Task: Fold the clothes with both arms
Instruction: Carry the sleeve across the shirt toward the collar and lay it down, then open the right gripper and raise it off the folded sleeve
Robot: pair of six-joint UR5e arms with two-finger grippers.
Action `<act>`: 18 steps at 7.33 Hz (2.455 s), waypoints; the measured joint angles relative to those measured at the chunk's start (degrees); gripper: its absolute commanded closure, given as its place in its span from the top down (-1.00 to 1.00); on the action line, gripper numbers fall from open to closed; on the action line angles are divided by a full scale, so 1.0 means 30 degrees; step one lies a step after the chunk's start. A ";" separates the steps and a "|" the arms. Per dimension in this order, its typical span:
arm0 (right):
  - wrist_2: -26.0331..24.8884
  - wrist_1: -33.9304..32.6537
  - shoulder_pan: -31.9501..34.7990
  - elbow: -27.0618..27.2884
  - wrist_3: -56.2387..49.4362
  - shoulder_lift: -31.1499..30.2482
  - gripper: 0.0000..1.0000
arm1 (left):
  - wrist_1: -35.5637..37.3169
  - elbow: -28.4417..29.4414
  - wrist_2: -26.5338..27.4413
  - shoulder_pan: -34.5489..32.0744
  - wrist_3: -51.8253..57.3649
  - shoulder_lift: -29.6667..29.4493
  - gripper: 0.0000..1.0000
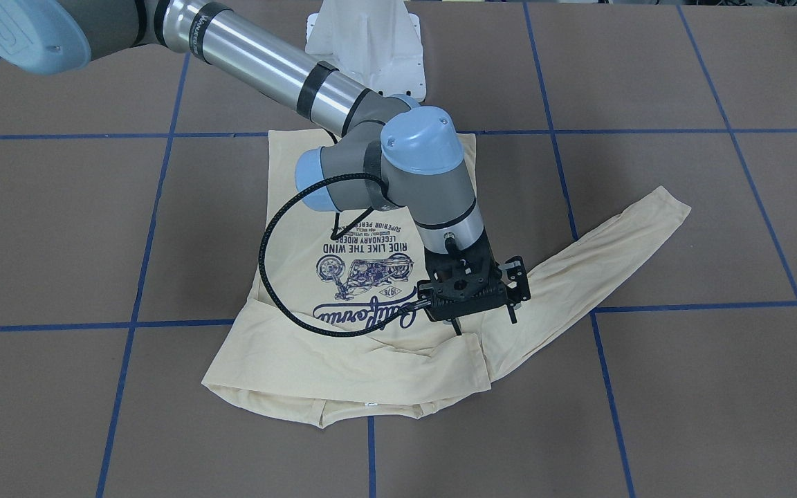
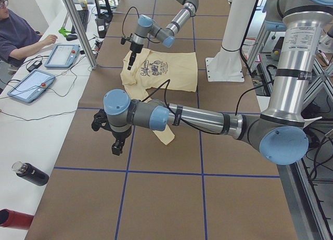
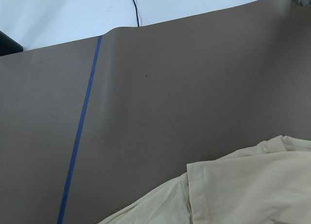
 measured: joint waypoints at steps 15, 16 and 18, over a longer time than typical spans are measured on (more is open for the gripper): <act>0.5915 -1.5215 0.3220 1.6409 -0.4072 -1.1118 1.00 | -1.4906 -0.1200 0.8177 1.3312 -2.3566 0.5757 0.88; 0.5954 -1.5211 0.3235 1.6428 -0.4087 -1.1116 1.00 | -1.4916 -0.0839 0.8284 1.3552 -2.3520 0.5755 0.79; 0.5970 -1.5204 0.3248 1.6425 -0.4091 -1.1100 1.00 | -1.4920 -0.0535 0.8333 1.3942 -2.3452 0.5750 0.72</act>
